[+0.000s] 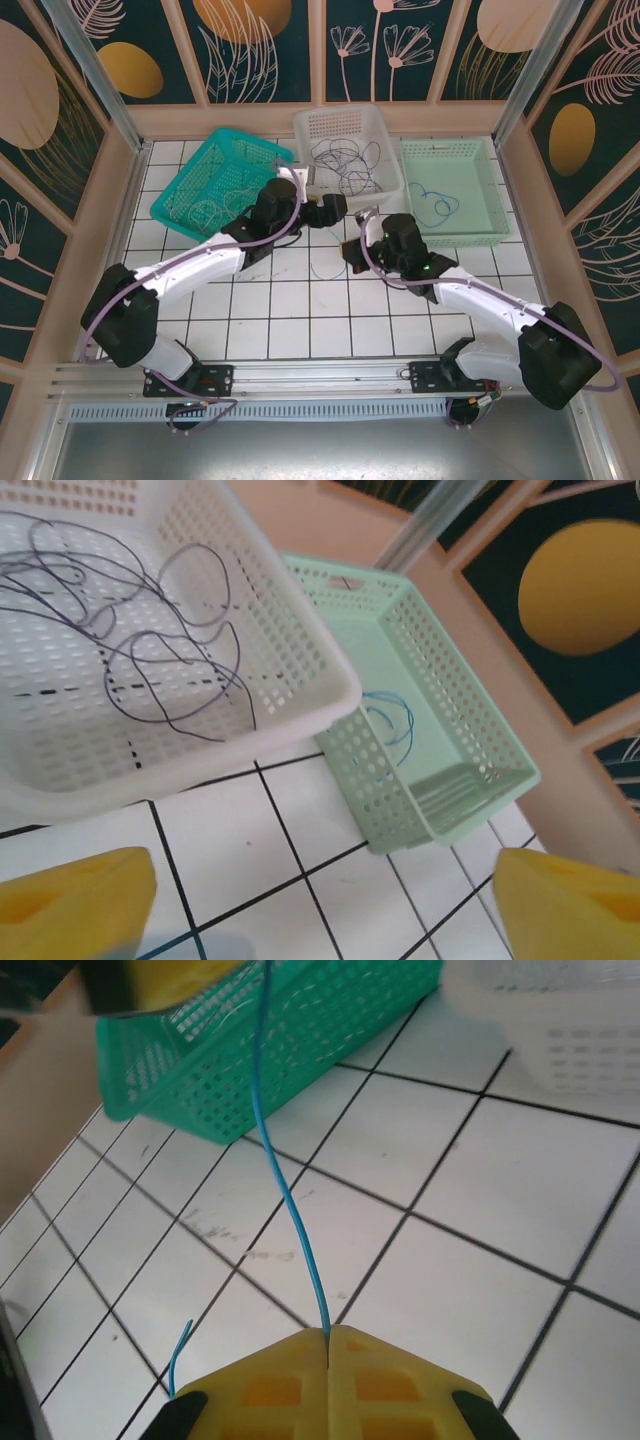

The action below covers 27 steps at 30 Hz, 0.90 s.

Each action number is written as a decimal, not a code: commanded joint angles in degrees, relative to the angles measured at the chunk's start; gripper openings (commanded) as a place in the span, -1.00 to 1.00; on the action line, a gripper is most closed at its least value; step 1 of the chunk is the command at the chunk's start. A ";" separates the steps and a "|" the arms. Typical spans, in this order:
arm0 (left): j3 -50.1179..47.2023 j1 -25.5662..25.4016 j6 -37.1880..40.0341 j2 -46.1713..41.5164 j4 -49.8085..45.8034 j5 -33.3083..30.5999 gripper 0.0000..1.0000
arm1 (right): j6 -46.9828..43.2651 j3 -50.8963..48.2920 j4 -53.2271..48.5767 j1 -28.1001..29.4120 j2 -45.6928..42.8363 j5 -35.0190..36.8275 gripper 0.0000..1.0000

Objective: Untangle the cables

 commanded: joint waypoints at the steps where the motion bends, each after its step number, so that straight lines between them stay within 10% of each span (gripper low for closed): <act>1: -1.01 -0.26 4.95 -5.51 -1.90 -5.27 0.97 | 5.32 -0.29 3.51 -4.01 0.12 -2.64 -1.00; 16: -7.76 -0.32 7.68 -8.22 -1.10 4.70 0.86 | 10.48 0.79 2.05 -12.00 1.51 -3.52 -1.00; 27: -0.68 -9.46 22.13 0.93 -8.36 9.51 0.66 | 8.37 4.86 -5.68 -15.04 2.99 -8.23 -1.00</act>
